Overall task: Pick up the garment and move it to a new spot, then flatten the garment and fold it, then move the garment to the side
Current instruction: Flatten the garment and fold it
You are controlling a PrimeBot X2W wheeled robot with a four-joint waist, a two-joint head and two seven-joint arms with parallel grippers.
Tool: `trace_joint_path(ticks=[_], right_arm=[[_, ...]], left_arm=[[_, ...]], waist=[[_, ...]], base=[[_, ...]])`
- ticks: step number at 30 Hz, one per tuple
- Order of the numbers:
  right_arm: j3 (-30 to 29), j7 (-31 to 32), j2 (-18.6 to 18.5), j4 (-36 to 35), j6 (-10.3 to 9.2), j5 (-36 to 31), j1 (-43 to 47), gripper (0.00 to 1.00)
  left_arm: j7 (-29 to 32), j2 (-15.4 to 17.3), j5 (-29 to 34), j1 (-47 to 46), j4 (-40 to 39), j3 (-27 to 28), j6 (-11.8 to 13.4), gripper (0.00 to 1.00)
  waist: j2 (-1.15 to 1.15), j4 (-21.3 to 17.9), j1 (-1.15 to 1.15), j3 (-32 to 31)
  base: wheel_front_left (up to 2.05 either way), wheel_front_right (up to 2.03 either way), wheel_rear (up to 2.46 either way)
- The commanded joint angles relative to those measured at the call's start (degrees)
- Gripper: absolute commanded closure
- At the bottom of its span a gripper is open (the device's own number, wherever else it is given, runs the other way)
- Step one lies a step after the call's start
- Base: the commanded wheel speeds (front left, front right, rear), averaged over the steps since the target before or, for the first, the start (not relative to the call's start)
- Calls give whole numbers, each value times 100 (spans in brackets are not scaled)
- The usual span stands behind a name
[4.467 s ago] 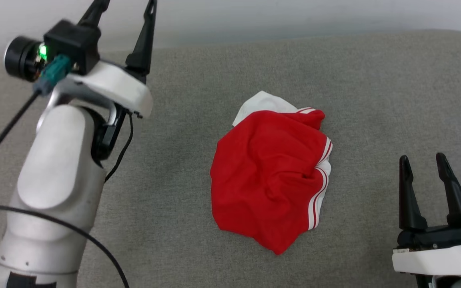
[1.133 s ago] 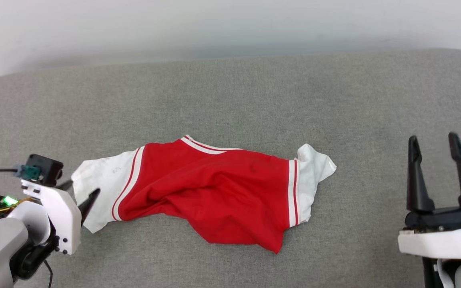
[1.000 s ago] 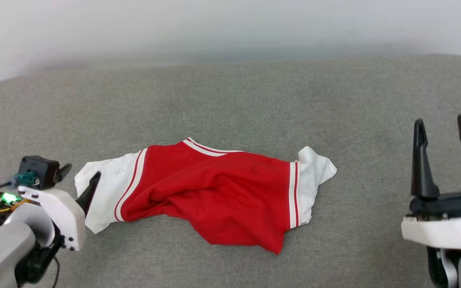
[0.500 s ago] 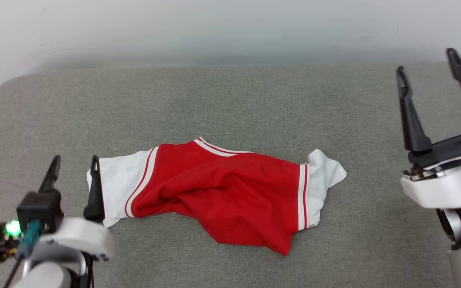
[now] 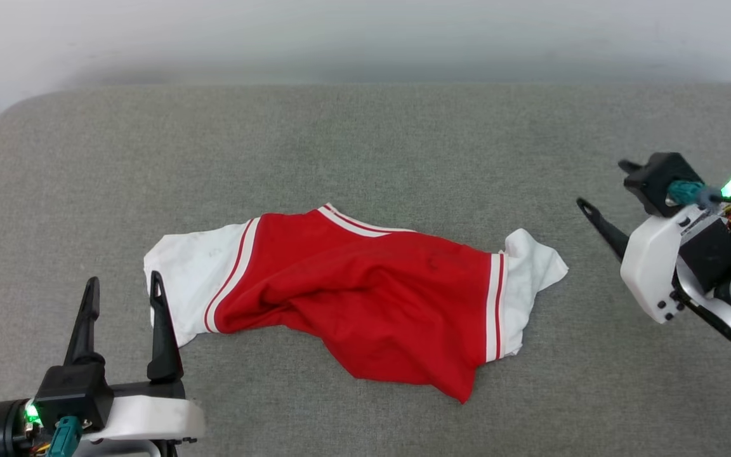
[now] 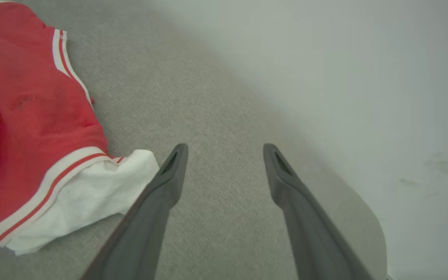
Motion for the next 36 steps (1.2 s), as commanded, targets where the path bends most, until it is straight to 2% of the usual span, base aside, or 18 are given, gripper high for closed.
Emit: trace_joint_path(ticks=[1, 6, 10, 15, 19, 23, 26, 27, 28, 31, 36], right_arm=[[151, 209, -126, 15, -6, 152, -146, 0], [1054, 1451, -636, -3, -6, 1337, -697, 0], [1534, 2103, -750, 148, -6, 2015, -1148, 0], [1955, 2632, -576, 585, -5, 2557, -1636, 0], [2283, 2781, -375, 994, -5, 2762, -1866, 0], [3017, 3015, -209, 1358, -2, 2899, -1650, 0], [3318, 2809, -61, 1491, 9, 3092, -1525, 0], [3381, 2712, -28, 1505, 13, 3143, -1531, 61], [3419, 2602, -15, 1502, 26, 3188, -1562, 100], [3407, 2237, -147, 1480, 4, 3317, -1727, 100], [3359, 1640, -591, 998, -5, 3481, -1986, 100]], left_arm=[[-14, -90, 76, 56, -10, 77, -68, 0], [-14, -622, 512, 9, -58, 471, -486, 0], [-14, -1020, 765, -102, -6, 653, -823, 0], [-14, -1457, 1035, -305, 55, 866, -1227, 0], [-14, -1743, 1211, -441, 117, 1017, -1521, 0], [-14, -1947, 1356, -514, 185, 1184, -1759, 0], [-14, -2067, 1442, -507, 222, 1308, -1876, 0], [-14, -2088, 1472, -477, 230, 1353, -1910, 0], [-14, -2106, 1494, -435, 238, 1397, -1928, 0], [-14, -2175, 1554, -343, 280, 1515, -2009, 0], [-14, -2241, 1619, -173, 319, 1686, -2092, 0]], waist=[[0, 52, 0, 93], [0, 181, 0, 387], [0, 304, 0, 663], [0, 470, 0, 999], [0, 576, 0, 1200], [0, 615, 0, 1267], [0, 588, 0, 1235], [0, 557, 0, 1202], [0, 519, 0, 1160], [0, 402, 0, 988], [0, 145, 0, 670]], base=[[0, 0, 0], [0, 0, 0], [0, 0, 0], [0, 0, 0], [0, 0, 0], [0, 0, 0], [0, 0, 0], [0, 0, 0], [0, 0, 0], [0, 0, 0], [0, 0, 0]])
